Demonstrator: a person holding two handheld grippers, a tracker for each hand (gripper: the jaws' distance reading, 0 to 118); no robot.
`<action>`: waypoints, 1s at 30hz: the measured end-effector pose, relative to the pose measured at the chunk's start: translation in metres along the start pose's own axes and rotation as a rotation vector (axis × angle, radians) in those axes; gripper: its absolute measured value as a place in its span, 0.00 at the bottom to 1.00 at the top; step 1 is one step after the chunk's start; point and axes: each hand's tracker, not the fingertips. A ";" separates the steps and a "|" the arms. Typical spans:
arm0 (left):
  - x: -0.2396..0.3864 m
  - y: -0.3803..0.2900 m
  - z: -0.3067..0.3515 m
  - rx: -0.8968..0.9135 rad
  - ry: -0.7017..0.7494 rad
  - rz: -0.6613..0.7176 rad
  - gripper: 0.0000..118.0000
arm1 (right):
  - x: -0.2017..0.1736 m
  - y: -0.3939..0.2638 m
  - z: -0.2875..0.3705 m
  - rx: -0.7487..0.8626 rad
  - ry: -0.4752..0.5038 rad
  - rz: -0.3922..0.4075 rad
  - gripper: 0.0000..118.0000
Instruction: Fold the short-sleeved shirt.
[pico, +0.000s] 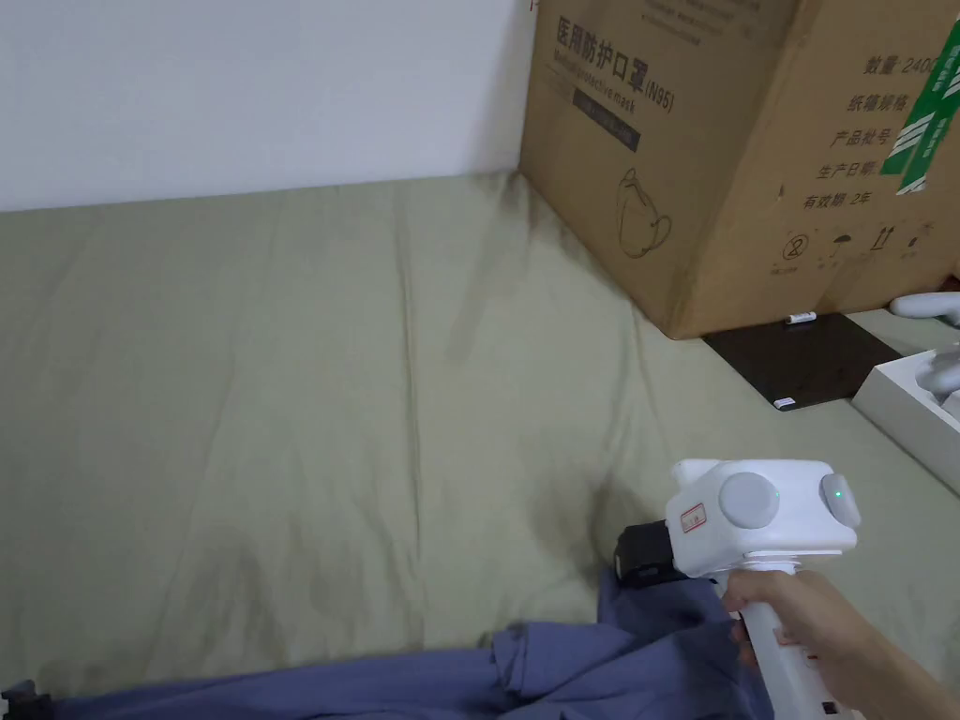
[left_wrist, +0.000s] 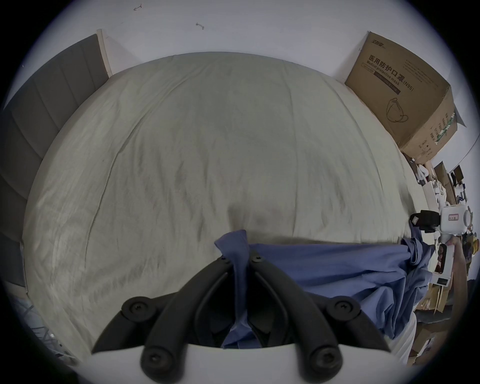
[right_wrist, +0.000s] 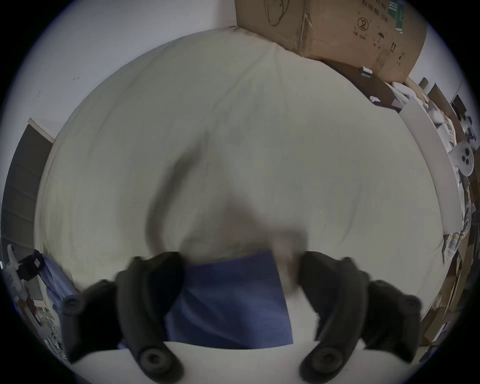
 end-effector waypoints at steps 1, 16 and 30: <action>-0.001 0.001 0.002 0.000 -0.003 0.003 0.05 | 0.002 -0.001 0.004 0.004 -0.013 0.024 0.48; -0.014 0.045 0.139 0.285 -0.021 -0.001 0.05 | 0.022 0.024 0.170 0.267 0.151 -0.140 0.01; -0.099 0.103 0.349 0.719 0.144 0.085 0.05 | 0.010 0.088 0.338 0.595 0.093 -0.168 0.01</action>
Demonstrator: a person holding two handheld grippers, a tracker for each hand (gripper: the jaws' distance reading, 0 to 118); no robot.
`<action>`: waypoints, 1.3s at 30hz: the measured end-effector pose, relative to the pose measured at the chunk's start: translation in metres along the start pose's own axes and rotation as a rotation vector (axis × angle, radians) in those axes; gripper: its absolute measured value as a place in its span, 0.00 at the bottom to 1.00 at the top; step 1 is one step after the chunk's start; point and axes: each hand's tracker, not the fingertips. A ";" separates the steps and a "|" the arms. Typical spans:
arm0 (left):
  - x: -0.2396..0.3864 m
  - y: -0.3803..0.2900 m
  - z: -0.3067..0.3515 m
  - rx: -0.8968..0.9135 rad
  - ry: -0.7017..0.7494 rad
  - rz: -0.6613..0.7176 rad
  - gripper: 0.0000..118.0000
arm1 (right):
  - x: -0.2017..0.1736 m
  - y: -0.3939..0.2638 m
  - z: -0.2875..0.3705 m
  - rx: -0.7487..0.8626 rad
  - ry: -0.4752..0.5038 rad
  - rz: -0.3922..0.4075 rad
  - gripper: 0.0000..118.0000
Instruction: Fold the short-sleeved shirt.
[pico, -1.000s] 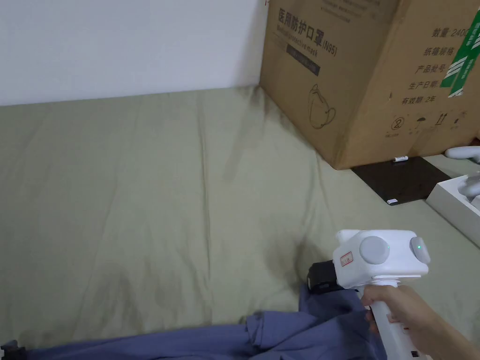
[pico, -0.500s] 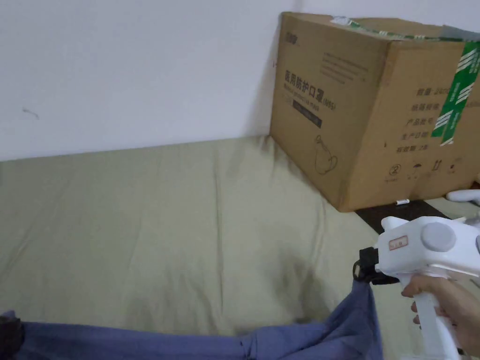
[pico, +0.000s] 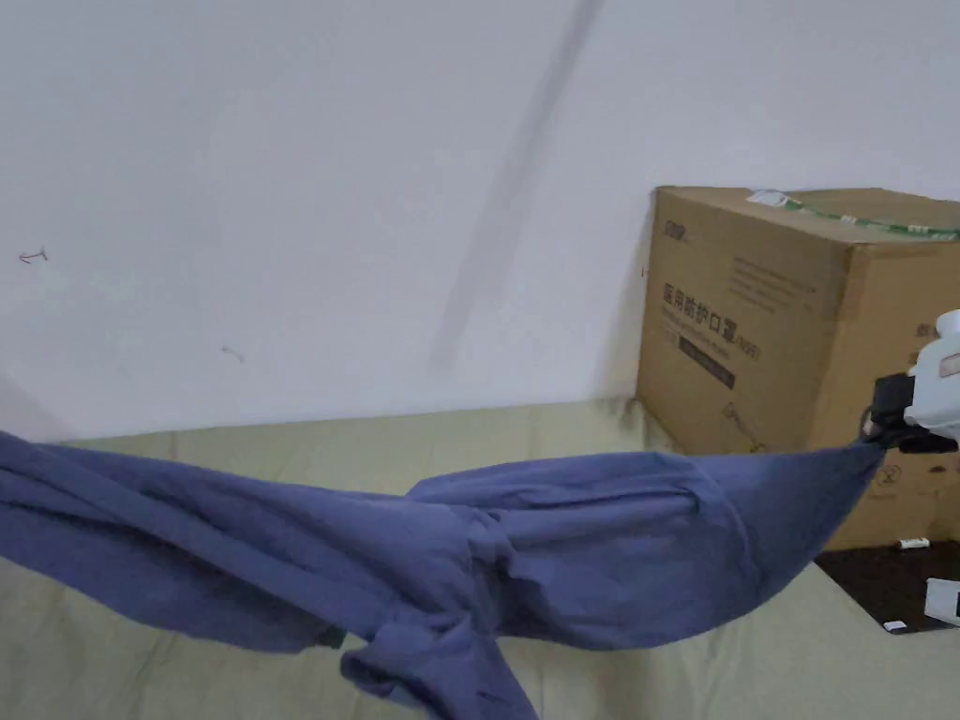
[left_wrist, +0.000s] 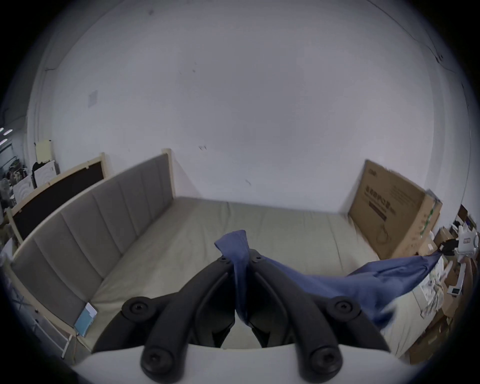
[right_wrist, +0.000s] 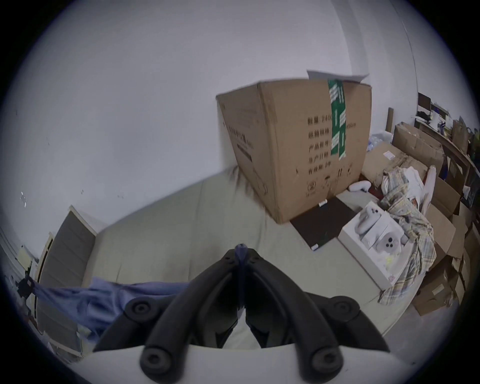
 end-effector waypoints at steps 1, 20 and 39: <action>-0.009 0.006 0.001 0.003 0.008 0.010 0.05 | -0.005 0.008 0.001 0.015 -0.017 0.010 0.01; -0.059 0.072 -0.137 -0.020 0.093 0.061 0.05 | -0.117 0.118 -0.087 0.079 0.058 0.021 0.01; -0.041 0.035 -0.179 0.028 0.071 0.052 0.05 | -0.116 0.111 -0.113 0.126 0.090 0.049 0.01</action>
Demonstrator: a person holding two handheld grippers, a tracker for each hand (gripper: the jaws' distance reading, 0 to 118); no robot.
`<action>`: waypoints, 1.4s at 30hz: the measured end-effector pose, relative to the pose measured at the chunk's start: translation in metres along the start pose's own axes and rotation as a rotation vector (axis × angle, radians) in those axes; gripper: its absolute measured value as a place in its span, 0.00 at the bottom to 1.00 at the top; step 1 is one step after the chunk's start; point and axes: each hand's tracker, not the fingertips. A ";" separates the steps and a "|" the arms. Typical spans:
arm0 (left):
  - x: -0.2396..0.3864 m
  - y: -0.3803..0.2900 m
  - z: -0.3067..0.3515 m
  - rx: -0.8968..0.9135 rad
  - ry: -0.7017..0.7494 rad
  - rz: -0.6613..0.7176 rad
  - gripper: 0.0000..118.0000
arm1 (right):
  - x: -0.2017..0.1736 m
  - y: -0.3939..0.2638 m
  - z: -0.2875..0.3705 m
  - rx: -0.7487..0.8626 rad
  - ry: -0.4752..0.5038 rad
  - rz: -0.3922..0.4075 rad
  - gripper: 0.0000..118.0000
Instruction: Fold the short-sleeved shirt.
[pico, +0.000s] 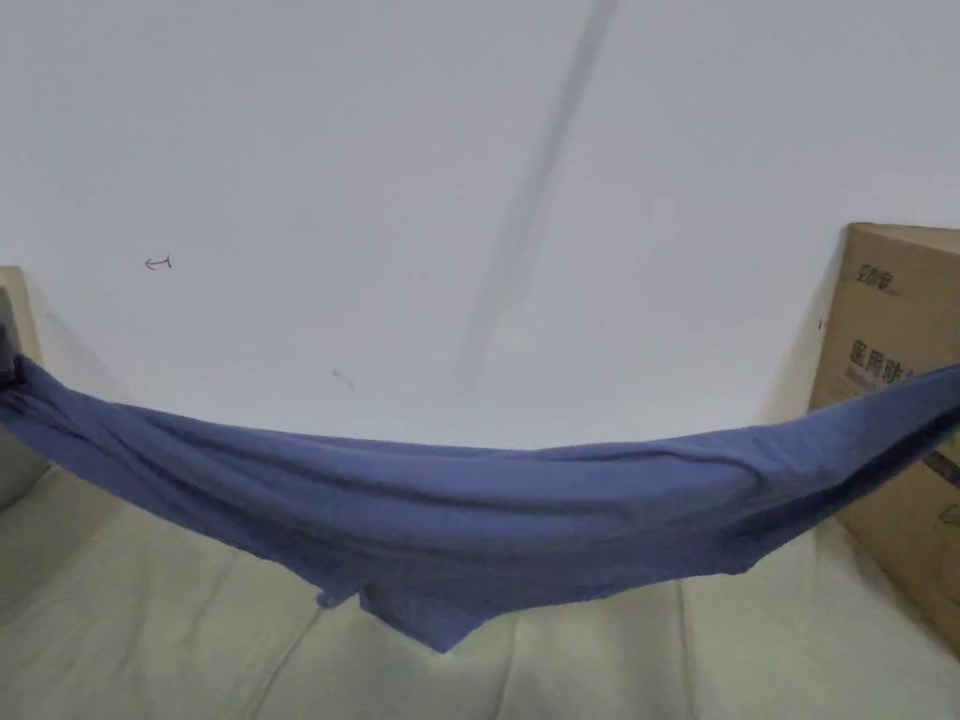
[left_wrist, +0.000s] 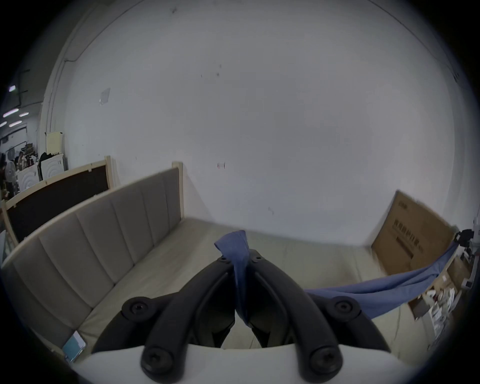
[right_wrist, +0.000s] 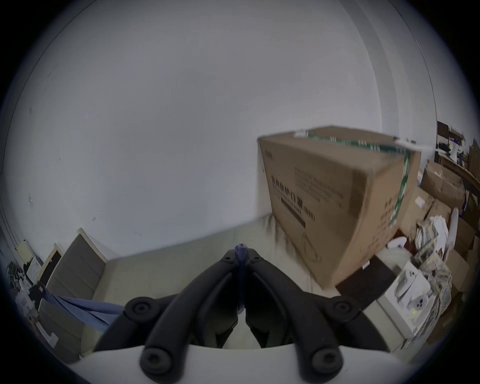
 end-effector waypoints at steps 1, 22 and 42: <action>0.000 -0.021 -0.001 -0.033 0.001 -0.014 0.05 | 0.010 -0.016 -0.006 -0.028 0.003 -0.012 0.01; -0.074 -0.329 0.138 -0.541 0.074 -0.058 0.05 | 0.169 -0.362 0.076 -0.559 -0.138 -0.053 0.01; -0.113 -0.317 0.228 -0.505 0.005 0.176 0.95 | 0.070 -0.370 0.154 -0.433 0.001 0.425 0.68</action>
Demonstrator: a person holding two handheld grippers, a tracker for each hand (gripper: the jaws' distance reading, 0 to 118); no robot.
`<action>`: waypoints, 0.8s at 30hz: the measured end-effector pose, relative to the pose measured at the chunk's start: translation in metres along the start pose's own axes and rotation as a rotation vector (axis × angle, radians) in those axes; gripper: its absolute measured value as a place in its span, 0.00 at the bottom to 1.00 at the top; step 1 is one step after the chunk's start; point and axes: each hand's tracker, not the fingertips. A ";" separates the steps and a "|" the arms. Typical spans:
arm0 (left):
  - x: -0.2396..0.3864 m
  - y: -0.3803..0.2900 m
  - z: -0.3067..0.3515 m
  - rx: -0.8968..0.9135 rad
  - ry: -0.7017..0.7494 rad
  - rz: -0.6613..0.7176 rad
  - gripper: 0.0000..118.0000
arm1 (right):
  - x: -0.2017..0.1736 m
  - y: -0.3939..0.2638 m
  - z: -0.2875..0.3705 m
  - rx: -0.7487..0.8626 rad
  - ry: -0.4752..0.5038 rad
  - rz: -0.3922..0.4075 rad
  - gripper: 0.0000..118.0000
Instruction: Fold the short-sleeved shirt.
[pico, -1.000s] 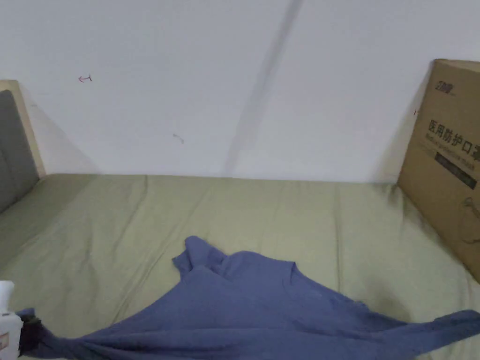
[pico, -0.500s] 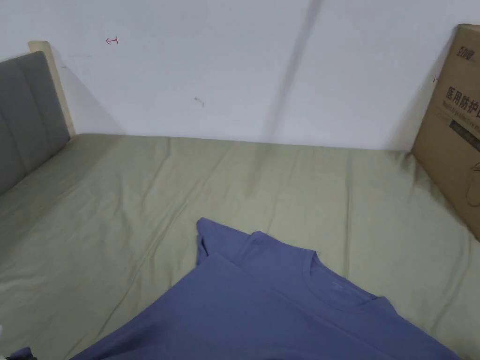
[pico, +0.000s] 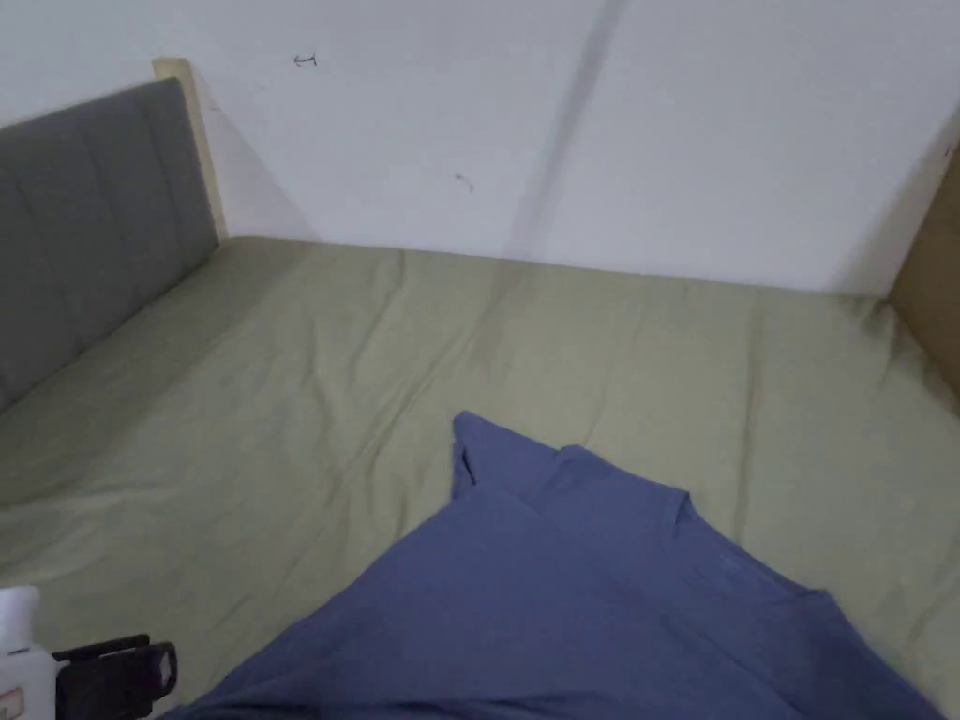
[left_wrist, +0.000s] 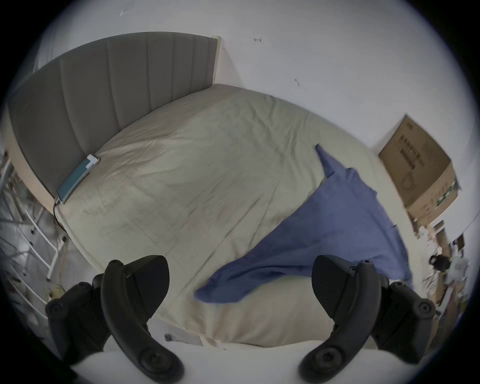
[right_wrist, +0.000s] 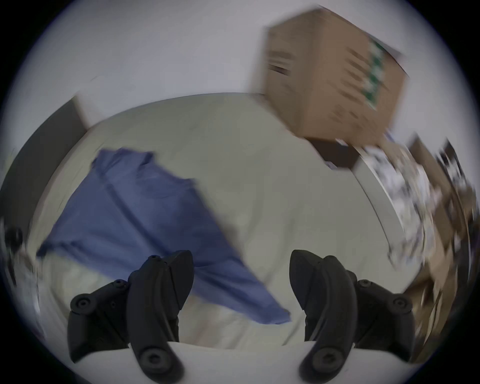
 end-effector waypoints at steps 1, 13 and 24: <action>-0.001 -0.002 0.006 -0.003 -0.004 0.008 0.90 | -0.018 0.004 0.003 0.013 0.049 0.046 0.65; -0.050 -0.033 -0.022 -0.078 0.049 0.196 0.11 | -0.201 0.014 -0.030 -0.065 0.403 0.181 0.02; -0.059 -0.034 -0.098 -0.234 0.088 0.290 0.51 | -0.259 -0.008 -0.062 -0.171 0.487 0.323 0.02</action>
